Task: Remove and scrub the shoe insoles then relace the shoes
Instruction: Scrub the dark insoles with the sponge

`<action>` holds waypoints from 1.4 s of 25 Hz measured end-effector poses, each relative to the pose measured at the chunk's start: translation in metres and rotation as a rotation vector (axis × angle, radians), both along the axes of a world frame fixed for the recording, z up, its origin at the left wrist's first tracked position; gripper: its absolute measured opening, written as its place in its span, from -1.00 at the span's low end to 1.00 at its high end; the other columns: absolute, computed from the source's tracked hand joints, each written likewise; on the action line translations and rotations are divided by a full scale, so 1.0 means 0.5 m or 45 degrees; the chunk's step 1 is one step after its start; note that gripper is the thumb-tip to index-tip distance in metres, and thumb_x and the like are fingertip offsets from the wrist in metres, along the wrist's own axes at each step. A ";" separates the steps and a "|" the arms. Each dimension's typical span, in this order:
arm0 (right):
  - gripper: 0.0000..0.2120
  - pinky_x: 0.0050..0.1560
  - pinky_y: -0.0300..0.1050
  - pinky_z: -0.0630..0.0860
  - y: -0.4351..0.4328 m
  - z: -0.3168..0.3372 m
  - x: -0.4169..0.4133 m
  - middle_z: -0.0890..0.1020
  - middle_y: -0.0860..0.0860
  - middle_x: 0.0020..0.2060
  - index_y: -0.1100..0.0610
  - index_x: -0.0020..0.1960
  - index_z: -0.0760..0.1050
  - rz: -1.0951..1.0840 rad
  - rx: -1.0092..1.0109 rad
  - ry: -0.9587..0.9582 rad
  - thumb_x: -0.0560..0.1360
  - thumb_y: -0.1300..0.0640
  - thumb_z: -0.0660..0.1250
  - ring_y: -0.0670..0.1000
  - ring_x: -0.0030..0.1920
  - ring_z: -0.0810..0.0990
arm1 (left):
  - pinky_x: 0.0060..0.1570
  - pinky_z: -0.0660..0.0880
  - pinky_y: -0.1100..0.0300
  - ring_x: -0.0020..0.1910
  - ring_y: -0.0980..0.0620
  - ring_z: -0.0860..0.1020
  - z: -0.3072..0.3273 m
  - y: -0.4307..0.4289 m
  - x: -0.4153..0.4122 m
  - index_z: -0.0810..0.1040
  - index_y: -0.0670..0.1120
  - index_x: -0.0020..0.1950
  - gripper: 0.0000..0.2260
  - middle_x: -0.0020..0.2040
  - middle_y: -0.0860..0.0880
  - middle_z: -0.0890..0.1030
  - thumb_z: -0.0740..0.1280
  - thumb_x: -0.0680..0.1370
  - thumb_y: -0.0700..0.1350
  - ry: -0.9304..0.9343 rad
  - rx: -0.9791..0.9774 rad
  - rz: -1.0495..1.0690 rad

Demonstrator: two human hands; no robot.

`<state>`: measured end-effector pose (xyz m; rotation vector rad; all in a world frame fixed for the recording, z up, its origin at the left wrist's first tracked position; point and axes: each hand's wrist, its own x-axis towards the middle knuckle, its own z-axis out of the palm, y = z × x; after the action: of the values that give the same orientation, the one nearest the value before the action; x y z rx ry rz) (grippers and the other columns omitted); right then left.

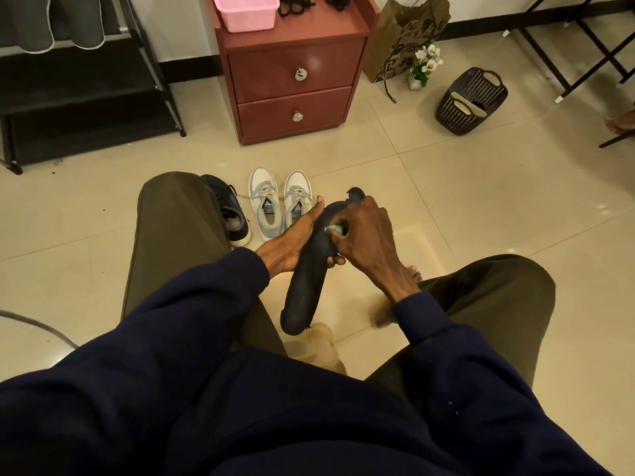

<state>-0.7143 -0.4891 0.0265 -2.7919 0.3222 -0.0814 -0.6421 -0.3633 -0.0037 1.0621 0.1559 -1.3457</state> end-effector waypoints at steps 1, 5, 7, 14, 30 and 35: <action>-0.93 -0.14 -0.02 0.39 -0.008 0.001 0.004 0.65 -0.02 -0.23 0.05 -0.14 0.70 -0.113 -0.105 -0.002 0.43 0.07 0.48 0.09 -0.04 0.49 | -0.40 0.48 0.16 -0.33 -0.17 0.57 0.002 -0.003 -0.004 0.70 -0.12 -0.04 -0.31 -0.16 -0.18 0.64 0.08 0.60 0.44 0.015 -0.035 -0.035; -0.95 -0.18 -0.21 0.40 0.019 0.011 -0.001 0.65 0.05 -0.17 0.13 -0.12 0.69 0.075 0.003 0.030 0.43 0.17 0.47 0.04 -0.09 0.51 | -0.34 0.54 0.14 -0.29 -0.14 0.61 -0.004 -0.004 -0.001 0.67 -0.10 -0.07 -0.35 -0.19 -0.15 0.67 0.15 0.56 0.46 -0.024 0.031 0.028; -0.95 -0.25 -0.39 0.37 0.031 0.022 -0.011 0.67 -0.01 -0.19 0.12 -0.11 0.71 0.270 0.268 0.162 0.44 0.18 0.48 -0.04 -0.16 0.53 | -0.19 0.59 0.11 -0.17 -0.08 0.65 -0.017 0.000 0.003 0.69 -0.03 -0.07 -0.42 -0.14 -0.10 0.70 0.22 0.53 0.46 -0.098 0.112 0.087; -0.90 -0.14 -0.07 0.34 -0.003 0.001 0.004 0.59 0.07 -0.22 0.13 -0.26 0.58 -0.048 -0.125 0.027 0.41 0.15 0.43 0.12 -0.09 0.50 | -0.24 0.55 0.05 -0.24 -0.17 0.62 0.005 -0.009 -0.008 0.72 -0.09 -0.08 -0.49 -0.13 -0.16 0.67 0.24 0.62 0.31 -0.047 -0.003 0.030; -0.92 -0.13 0.00 0.48 -0.014 -0.004 -0.004 0.66 0.01 -0.19 0.09 -0.15 0.68 -0.022 -0.066 0.005 0.42 0.08 0.50 0.07 -0.03 0.52 | 0.02 0.68 0.03 0.02 -0.09 0.71 -0.011 -0.011 0.001 0.58 -0.14 0.35 -0.46 0.16 -0.16 0.70 0.20 0.64 0.27 0.108 -0.026 0.367; -0.91 -0.13 -0.02 0.51 -0.013 -0.006 -0.010 0.66 0.03 -0.18 0.13 -0.12 0.69 -0.012 0.103 -0.030 0.41 0.12 0.52 0.01 -0.08 0.52 | 0.06 0.65 0.04 0.07 -0.11 0.69 -0.015 -0.012 0.002 0.55 -0.15 0.38 -0.43 0.20 -0.17 0.68 0.21 0.63 0.28 0.120 -0.042 0.365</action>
<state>-0.7192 -0.4954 0.0238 -2.7075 0.3259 -0.1017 -0.6410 -0.3692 -0.0114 0.9110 0.3419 -1.1345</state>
